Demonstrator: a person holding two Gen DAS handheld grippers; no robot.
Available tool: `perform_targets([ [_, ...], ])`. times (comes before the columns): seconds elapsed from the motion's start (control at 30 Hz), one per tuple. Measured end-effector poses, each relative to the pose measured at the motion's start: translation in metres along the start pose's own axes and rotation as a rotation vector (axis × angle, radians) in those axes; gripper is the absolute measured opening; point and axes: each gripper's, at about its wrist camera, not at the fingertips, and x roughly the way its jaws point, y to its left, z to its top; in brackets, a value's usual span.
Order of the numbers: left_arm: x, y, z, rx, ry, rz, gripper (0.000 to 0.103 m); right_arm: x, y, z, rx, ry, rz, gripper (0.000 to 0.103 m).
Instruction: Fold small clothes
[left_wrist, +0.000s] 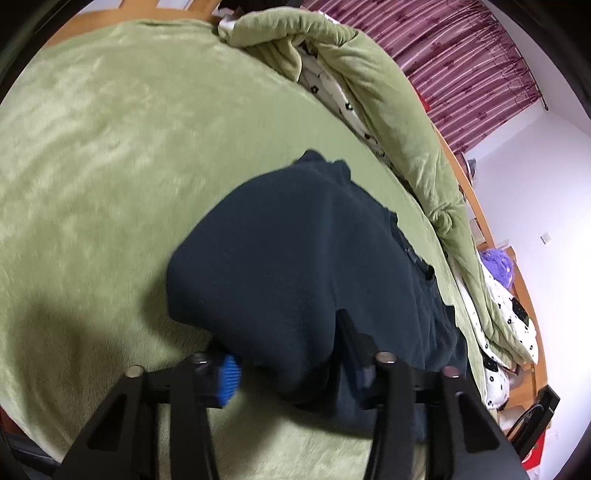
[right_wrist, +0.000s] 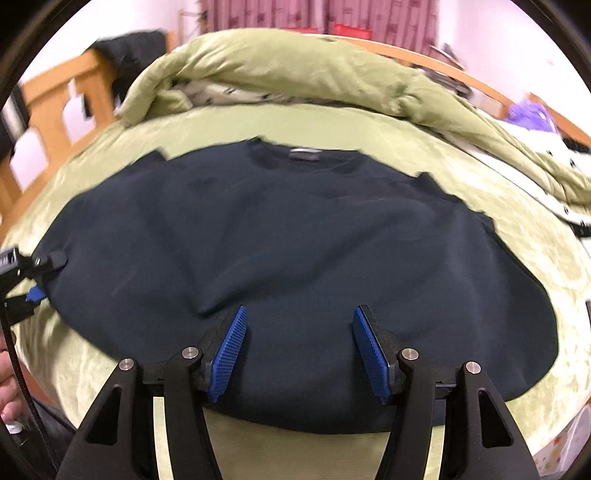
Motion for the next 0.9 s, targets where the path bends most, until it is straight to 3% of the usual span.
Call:
perform_targets([
  [0.17, -0.022, -0.046, 0.004, 0.122, -0.093, -0.009, 0.024, -0.008, -0.060, 0.004, 0.147, -0.022, 0.008, 0.059],
  [0.33, -0.041, -0.120, 0.002, 0.295, -0.176, -0.033, 0.021, -0.021, -0.117, 0.000, 0.253, -0.074, -0.034, 0.059],
  [0.5, -0.040, -0.197, -0.025, 0.495, -0.202, -0.045, 0.019, -0.024, -0.167, -0.014, 0.355, -0.086, -0.079, 0.059],
  [0.6, -0.025, -0.244, -0.053, 0.630, -0.170, -0.081, 0.019, -0.027, -0.195, -0.025, 0.429, -0.087, -0.073, 0.059],
  [0.7, -0.006, -0.269, -0.080, 0.697, -0.090, -0.135, 0.018, -0.033, -0.218, -0.034, 0.481, -0.100, -0.075, 0.059],
  [0.8, 0.029, -0.283, -0.108, 0.735, 0.034, -0.171, 0.018, -0.040, -0.233, -0.040, 0.511, -0.116, -0.076, 0.059],
  [0.9, 0.057, -0.283, -0.135, 0.789, 0.124, -0.153, 0.018, -0.045, -0.239, -0.043, 0.518, -0.128, -0.073, 0.059],
])
